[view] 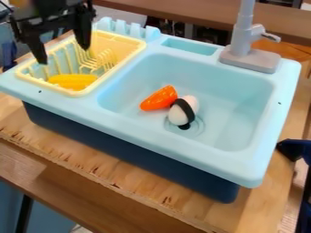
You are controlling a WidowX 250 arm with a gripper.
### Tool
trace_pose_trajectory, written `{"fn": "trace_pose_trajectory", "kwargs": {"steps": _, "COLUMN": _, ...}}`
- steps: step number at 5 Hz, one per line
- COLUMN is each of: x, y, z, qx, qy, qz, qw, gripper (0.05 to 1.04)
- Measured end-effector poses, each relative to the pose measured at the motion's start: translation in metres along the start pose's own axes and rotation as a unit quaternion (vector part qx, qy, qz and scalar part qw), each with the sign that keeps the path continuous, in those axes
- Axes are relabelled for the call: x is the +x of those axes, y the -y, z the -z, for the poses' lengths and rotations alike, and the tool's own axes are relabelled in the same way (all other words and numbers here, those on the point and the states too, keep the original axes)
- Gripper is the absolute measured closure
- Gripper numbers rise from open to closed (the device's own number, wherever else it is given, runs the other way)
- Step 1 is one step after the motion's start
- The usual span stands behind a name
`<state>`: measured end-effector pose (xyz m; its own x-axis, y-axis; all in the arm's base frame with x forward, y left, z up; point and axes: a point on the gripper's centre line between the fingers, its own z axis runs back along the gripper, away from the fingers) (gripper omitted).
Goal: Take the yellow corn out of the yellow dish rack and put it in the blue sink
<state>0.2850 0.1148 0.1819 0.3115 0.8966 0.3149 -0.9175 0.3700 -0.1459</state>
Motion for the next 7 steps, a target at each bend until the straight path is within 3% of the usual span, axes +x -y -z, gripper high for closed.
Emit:
{"fn": "trace_pose_trajectory", "kwargs": {"steps": 1, "x": 0.016, "y": -0.004, "z": 0.021, "qx": 0.028, "qy": 0.005, "qz": -0.112, "qw": 0.9933, "gripper": 0.083}}
{"fn": "trace_pose_trajectory", "kwargs": {"steps": 2, "x": 0.037, "y": -0.004, "z": 0.031, "qx": 0.057, "qy": 0.022, "qz": -0.221, "qw": 0.9733, "gripper": 0.083}}
{"fn": "trace_pose_trajectory", "kwargs": {"steps": 3, "x": 0.049, "y": -0.016, "z": 0.039, "qx": 0.06, "qy": 0.025, "qz": -0.325, "qw": 0.9434, "gripper": 0.083}}
{"fn": "trace_pose_trajectory", "kwargs": {"steps": 4, "x": 0.046, "y": -0.015, "z": 0.056, "qx": 0.068, "qy": 0.005, "qz": -0.341, "qw": 0.9377, "gripper": 0.083}}
{"fn": "trace_pose_trajectory", "kwargs": {"steps": 5, "x": 0.041, "y": -0.01, "z": 0.058, "qx": 0.06, "qy": -0.006, "qz": -0.345, "qw": 0.9367, "gripper": 0.083}}
{"fn": "trace_pose_trajectory", "kwargs": {"steps": 7, "x": 0.024, "y": 0.005, "z": 0.078, "qx": 0.069, "qy": -0.026, "qz": -0.363, "qw": 0.9291, "gripper": 0.083}}
